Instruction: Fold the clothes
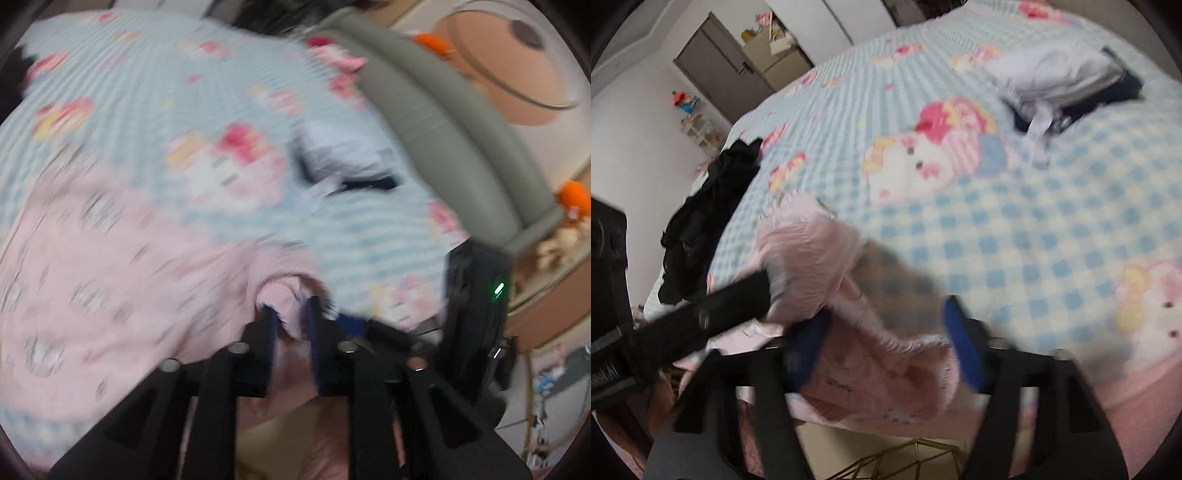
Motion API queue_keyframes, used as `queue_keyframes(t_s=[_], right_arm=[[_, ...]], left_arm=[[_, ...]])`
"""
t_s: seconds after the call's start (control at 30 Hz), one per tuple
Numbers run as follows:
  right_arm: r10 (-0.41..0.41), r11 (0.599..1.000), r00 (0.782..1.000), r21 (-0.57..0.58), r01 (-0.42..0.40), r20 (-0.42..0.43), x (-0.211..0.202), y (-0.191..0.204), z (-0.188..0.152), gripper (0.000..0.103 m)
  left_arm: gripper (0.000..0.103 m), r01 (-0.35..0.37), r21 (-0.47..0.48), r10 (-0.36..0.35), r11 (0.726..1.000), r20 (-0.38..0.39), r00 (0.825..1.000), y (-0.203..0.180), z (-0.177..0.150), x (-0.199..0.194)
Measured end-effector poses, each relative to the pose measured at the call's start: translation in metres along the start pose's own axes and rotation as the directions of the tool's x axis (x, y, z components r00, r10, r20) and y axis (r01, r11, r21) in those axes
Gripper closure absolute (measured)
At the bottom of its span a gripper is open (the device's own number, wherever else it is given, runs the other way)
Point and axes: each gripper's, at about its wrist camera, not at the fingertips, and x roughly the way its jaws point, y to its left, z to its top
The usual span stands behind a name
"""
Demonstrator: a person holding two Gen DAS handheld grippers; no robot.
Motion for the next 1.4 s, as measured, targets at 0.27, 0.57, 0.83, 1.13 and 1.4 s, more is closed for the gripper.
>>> queue_keyframes(t_s=[0.27, 0.57, 0.83, 1.13, 1.4], right_arm=[[-0.087, 0.996, 0.996, 0.032, 0.086, 0.017, 0.026, -0.011, -0.011, 0.057], [-0.096, 0.995, 0.995, -0.01, 0.096, 0.016, 0.045, -0.011, -0.025, 0.039], [0.022, 1.0, 0.997, -0.017, -0.021, 0.076, -0.001, -0.007, -0.017, 0.091], [-0.041, 0.997, 0.986, -0.055, 0.05, 0.163, -0.044, 0.006, -0.004, 0.091], [-0.046, 0.999, 0.998, -0.013, 0.045, -0.037, -0.002, -0.026, -0.029, 0.067]], left_arm=[[0.036, -0.236, -0.071, 0.24, 0.969, 0.057, 0.969, 0.046, -0.049, -0.01], [0.066, -0.25, -0.012, 0.25, 0.968, 0.027, 0.968, 0.039, -0.063, 0.02], [0.097, -0.203, -0.008, 0.202, 0.979, 0.159, 0.967, 0.036, -0.01, -0.02], [0.097, -0.33, -0.107, 0.347, 0.938, 0.262, 0.901, 0.073, 0.025, -0.076], [0.072, -0.161, -0.017, 0.162, 0.987, 0.11, 0.981, 0.072, -0.035, -0.038]])
